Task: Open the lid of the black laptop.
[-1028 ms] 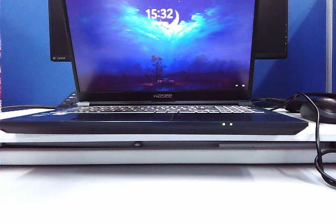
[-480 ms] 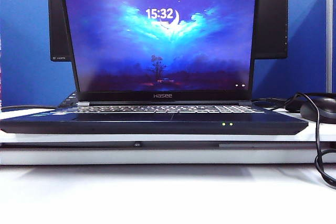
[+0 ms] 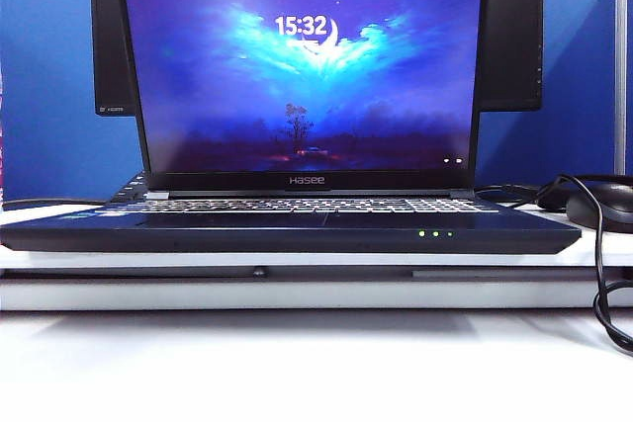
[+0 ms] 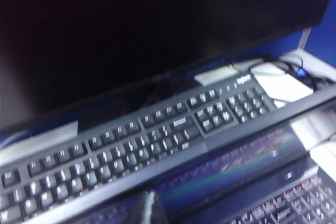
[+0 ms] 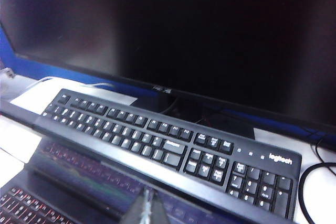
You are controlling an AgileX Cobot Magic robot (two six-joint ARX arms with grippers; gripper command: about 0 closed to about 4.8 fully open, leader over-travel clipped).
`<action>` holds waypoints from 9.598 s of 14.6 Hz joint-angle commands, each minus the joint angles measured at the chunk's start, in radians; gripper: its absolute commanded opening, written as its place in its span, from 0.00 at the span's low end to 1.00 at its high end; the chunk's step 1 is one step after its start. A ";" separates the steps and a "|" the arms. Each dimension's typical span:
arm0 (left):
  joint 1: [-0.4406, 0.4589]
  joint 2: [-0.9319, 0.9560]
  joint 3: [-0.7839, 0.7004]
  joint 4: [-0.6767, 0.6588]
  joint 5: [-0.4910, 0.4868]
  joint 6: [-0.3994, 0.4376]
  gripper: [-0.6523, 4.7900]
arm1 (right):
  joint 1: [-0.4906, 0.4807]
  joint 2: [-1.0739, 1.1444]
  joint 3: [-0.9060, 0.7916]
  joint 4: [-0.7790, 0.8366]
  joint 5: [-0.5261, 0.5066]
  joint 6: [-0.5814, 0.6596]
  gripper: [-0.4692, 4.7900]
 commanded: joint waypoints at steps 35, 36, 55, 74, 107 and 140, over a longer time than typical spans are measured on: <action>0.126 0.226 0.005 0.352 0.033 -0.024 0.11 | -0.127 0.202 0.095 0.186 -0.041 -0.035 0.09; 0.126 0.213 0.005 0.327 0.039 -0.028 0.11 | -0.127 0.195 0.095 0.169 -0.044 -0.025 0.09; 0.124 -0.460 -0.103 -0.244 0.082 -0.105 0.11 | -0.120 -0.623 0.021 -0.488 -0.039 -0.005 0.09; 0.125 -1.248 -0.682 -0.280 0.127 -0.448 0.11 | -0.121 -1.149 -0.257 -0.827 -0.089 0.053 0.09; 0.368 -1.297 -1.027 0.012 0.100 -0.117 0.11 | -0.121 -1.154 -0.257 -0.981 -0.085 0.053 0.09; 0.525 -1.297 -1.157 0.121 0.112 -0.158 0.11 | -0.121 -1.154 -0.257 -0.981 -0.085 0.052 0.09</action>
